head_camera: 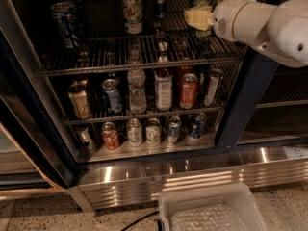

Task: Pick green can from top shelf of fridge

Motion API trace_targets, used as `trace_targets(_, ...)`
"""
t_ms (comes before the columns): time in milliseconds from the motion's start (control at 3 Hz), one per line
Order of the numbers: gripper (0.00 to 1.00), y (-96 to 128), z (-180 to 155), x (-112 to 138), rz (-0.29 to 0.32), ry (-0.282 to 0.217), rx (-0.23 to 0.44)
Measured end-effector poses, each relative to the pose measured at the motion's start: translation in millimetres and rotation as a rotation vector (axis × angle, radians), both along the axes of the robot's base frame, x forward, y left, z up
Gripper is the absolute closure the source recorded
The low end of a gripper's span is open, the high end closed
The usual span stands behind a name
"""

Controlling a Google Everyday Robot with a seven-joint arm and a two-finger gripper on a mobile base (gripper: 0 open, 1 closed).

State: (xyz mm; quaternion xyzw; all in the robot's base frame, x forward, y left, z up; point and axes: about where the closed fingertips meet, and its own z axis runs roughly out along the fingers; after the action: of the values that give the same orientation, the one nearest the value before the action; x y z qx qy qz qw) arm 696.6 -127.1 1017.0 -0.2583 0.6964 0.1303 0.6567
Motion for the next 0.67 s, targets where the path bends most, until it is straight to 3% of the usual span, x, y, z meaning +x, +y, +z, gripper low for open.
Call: trace_targets(667,1.0,22.4,0.6,-42.2,0.126,-0.026,-0.008)
